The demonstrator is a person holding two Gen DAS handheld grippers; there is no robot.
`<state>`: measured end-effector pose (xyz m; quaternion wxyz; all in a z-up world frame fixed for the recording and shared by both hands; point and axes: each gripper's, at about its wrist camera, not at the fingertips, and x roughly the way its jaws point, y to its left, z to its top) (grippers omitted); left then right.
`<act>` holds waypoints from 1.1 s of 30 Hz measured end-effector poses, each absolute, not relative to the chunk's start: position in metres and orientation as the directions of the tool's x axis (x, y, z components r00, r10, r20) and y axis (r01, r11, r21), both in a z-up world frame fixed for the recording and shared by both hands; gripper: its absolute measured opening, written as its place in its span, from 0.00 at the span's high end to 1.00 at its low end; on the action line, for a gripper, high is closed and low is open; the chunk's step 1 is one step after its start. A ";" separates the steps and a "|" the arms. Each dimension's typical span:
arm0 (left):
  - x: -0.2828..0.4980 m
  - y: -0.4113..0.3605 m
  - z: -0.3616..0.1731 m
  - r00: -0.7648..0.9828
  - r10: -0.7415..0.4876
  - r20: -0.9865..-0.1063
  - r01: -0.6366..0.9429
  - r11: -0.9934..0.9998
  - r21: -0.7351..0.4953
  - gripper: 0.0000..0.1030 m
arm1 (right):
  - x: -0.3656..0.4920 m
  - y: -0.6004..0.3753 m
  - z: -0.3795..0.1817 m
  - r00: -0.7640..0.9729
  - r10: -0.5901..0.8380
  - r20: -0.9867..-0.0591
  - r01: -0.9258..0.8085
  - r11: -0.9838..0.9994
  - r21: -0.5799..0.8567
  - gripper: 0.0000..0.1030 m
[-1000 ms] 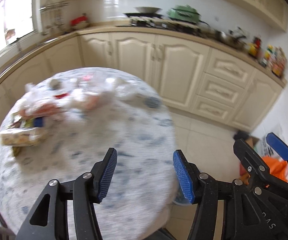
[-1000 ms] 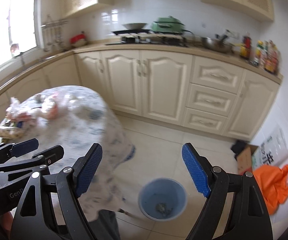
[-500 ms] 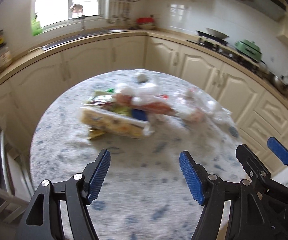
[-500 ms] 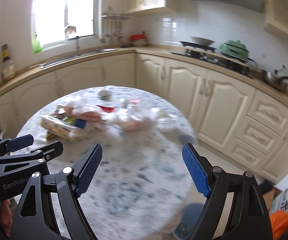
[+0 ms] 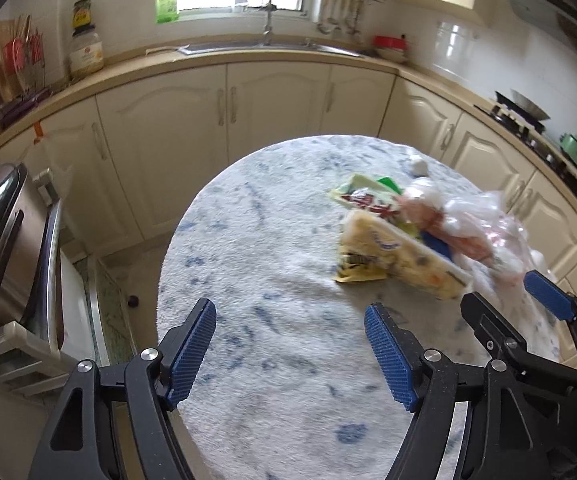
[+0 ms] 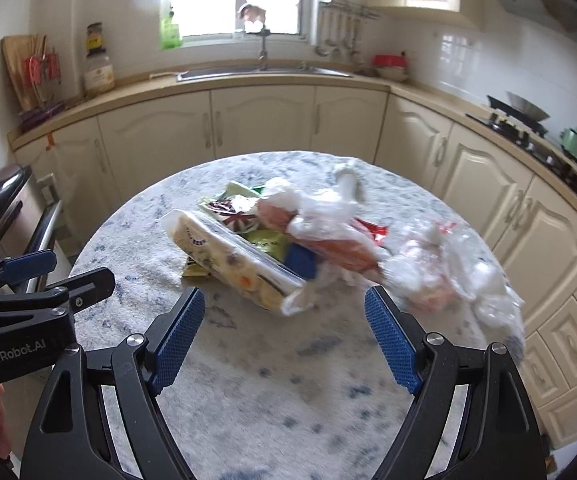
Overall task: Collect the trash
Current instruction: 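Grasp the clear bread bag with the right tool and lift it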
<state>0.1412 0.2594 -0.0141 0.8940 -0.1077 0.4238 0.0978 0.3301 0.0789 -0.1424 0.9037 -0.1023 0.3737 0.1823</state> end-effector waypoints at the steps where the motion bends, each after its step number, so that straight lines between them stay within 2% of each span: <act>1: 0.145 0.263 -0.016 0.613 0.082 -0.786 -0.275 0.954 -0.115 0.30 | 0.335 0.085 -0.146 0.646 0.252 -0.721 -0.418 0.907 -0.058 0.18; 11: 0.202 0.305 -0.048 0.547 0.034 -0.837 -0.294 0.944 -0.153 0.30 | 0.376 0.137 -0.194 0.579 0.170 -0.798 -0.480 0.862 -0.164 0.20; 12: 0.206 0.307 -0.051 0.543 0.030 -0.839 -0.293 0.943 -0.156 0.30 | 0.378 0.140 -0.197 0.577 0.164 -0.800 -0.484 0.857 -0.174 0.26; 13: 0.210 0.308 -0.054 0.540 0.022 -0.841 -0.291 0.943 -0.162 0.30 | 0.378 0.142 -0.199 0.577 0.160 -0.801 -0.489 0.853 -0.182 0.38; 15: 0.217 0.308 -0.061 0.538 0.009 -0.843 -0.286 0.943 -0.172 0.29 | 0.377 0.142 -0.199 0.586 0.157 -0.795 -0.489 0.851 -0.192 0.54; 20: 0.236 0.308 -0.071 0.534 -0.037 -0.845 -0.258 0.944 -0.204 0.29 | 0.377 0.126 -0.187 0.564 0.235 -0.792 -0.489 0.868 -0.091 0.61; 25: 0.247 0.302 -0.071 0.540 -0.067 -0.839 -0.232 0.947 -0.224 0.28 | 0.373 0.098 -0.165 0.533 0.357 -0.767 -0.466 0.881 0.085 0.65; 28: 0.251 0.295 -0.066 0.552 -0.087 -0.829 -0.216 0.946 -0.243 0.20 | 0.370 0.078 -0.148 0.539 0.410 -0.735 -0.441 0.882 0.168 0.65; 33: 0.271 0.281 -0.059 0.571 -0.100 -0.815 -0.190 0.950 -0.249 0.13 | 0.363 0.055 -0.123 0.629 0.383 -0.676 -0.386 0.909 0.155 0.65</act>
